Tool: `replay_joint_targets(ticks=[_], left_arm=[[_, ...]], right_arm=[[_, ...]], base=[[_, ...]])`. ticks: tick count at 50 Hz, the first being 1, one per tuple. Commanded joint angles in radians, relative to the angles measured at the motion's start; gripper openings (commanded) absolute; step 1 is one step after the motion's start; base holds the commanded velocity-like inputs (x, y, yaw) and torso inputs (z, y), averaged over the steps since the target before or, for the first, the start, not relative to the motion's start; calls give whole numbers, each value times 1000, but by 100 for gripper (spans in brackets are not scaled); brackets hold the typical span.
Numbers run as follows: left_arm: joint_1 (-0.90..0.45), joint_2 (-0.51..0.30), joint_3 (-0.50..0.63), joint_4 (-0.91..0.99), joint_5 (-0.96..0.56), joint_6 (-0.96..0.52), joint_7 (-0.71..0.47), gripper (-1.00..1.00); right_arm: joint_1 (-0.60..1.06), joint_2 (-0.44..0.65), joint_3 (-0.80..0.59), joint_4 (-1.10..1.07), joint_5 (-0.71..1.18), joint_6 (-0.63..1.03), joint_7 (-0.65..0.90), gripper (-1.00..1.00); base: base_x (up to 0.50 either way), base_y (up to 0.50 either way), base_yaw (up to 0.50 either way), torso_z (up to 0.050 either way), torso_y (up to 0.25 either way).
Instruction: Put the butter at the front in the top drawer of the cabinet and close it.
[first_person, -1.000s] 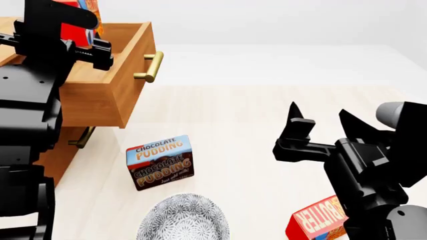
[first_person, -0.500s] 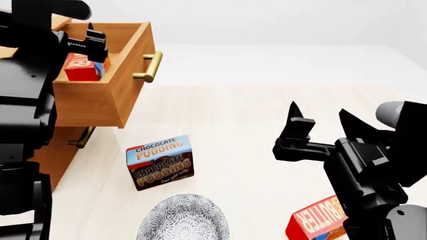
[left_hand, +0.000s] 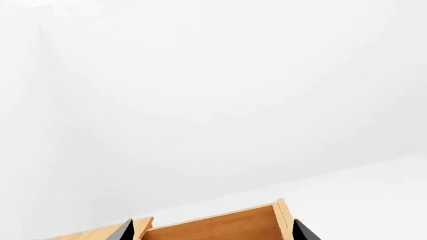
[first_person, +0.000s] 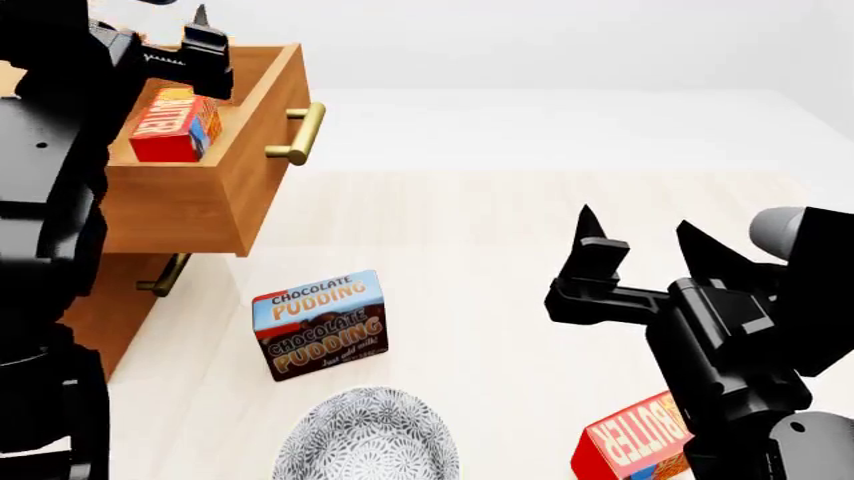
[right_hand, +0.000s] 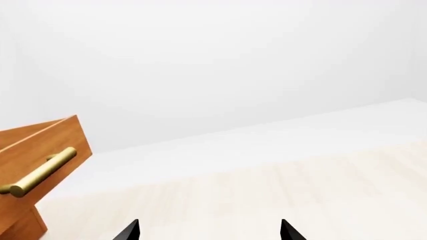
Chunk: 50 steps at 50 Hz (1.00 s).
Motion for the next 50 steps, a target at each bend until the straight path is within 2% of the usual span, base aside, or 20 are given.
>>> replay_joint_targets(ticks=[1,13,22,34,50], left_arm=[[34,68,-32,292,-119,-119,54,100],[139,182,-4,470,-232,-208,73,100],[218,220,39,504,-273,-238,79,100],[273,227,89,404,-265,-193,82,100],[270,219,110,187,-221,-91,70,100]], right_arm=[[-9,-4,-4,6,-16,-3,-12,100],[-33,12,10,-5,-12,-14,-11,100],[-42,16,14,-2,-12,-20,-14,100],[-22,11,0,6,-5,-11,-3,100],[-16,8,-9,11,-7,-9,-3,100]], base=[[0,0,0,0,0],[0,0,0,0,0],[0,0,0,0,0],[0,0,0,0,0],[0,0,0,0,0]])
